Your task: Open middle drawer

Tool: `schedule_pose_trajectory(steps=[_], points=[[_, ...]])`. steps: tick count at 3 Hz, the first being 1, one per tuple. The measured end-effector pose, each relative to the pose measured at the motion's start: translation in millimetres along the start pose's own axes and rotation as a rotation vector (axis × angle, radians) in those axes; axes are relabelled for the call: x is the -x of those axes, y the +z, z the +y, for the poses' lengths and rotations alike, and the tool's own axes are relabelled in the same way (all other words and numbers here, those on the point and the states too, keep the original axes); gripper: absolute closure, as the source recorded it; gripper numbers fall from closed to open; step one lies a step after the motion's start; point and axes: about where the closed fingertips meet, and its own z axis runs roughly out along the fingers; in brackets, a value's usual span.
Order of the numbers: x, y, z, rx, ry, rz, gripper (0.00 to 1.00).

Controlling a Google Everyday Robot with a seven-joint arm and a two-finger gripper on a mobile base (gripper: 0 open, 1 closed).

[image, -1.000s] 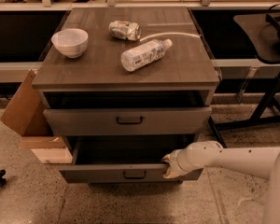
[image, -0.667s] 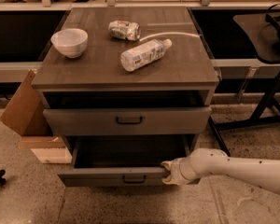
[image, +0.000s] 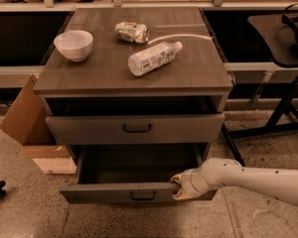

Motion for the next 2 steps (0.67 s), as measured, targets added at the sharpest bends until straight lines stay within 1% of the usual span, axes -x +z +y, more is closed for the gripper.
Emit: schedule_pose_trajectory(steps=[1, 2], points=[[0.1, 0.2, 0.2, 0.0, 0.0, 0.0, 0.35], [0.6, 2.3, 2.5, 0.018, 0.0, -0.005, 0.11]])
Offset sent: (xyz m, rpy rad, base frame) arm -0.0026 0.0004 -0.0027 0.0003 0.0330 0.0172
